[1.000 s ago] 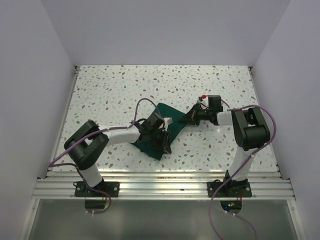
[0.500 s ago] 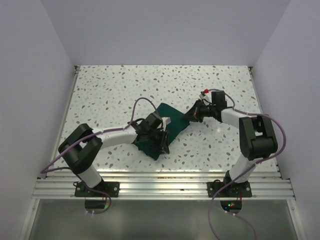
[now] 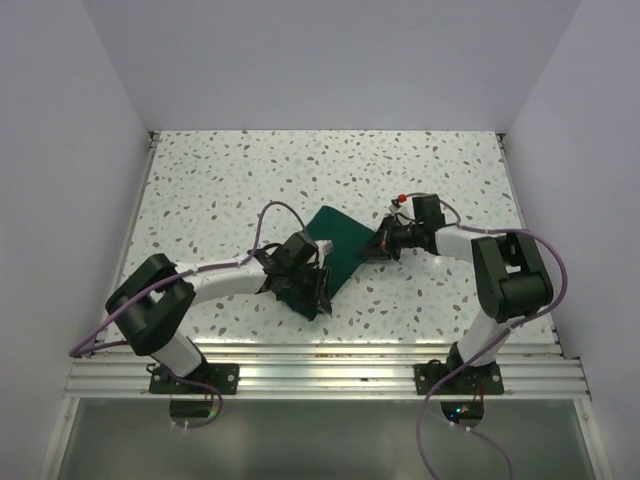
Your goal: Prepare the surgical pack
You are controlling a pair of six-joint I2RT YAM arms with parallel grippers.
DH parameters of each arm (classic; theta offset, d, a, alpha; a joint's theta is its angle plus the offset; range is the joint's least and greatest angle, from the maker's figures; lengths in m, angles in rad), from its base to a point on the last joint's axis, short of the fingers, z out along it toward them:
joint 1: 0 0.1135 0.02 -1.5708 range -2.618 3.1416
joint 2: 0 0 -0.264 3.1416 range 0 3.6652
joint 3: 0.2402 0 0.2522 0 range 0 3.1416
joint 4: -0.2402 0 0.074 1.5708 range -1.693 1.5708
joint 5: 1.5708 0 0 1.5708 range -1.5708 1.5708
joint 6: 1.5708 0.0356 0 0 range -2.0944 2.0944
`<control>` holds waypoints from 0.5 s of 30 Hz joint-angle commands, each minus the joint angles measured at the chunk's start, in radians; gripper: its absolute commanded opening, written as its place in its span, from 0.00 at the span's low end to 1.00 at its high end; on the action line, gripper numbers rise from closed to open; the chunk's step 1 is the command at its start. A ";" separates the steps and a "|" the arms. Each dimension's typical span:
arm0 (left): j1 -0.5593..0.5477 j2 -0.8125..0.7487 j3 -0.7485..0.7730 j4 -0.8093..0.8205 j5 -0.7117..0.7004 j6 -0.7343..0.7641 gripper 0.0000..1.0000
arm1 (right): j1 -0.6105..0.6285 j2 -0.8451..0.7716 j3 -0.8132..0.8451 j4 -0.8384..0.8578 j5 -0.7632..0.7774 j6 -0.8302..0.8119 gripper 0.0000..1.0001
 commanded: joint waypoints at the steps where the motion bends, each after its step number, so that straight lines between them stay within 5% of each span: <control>1: -0.005 -0.039 -0.036 0.001 -0.013 -0.024 0.34 | -0.001 0.023 -0.007 -0.005 0.015 -0.048 0.00; 15: 0.126 0.033 -0.076 -0.014 -0.073 0.063 0.33 | -0.020 0.135 0.057 -0.105 0.112 -0.149 0.00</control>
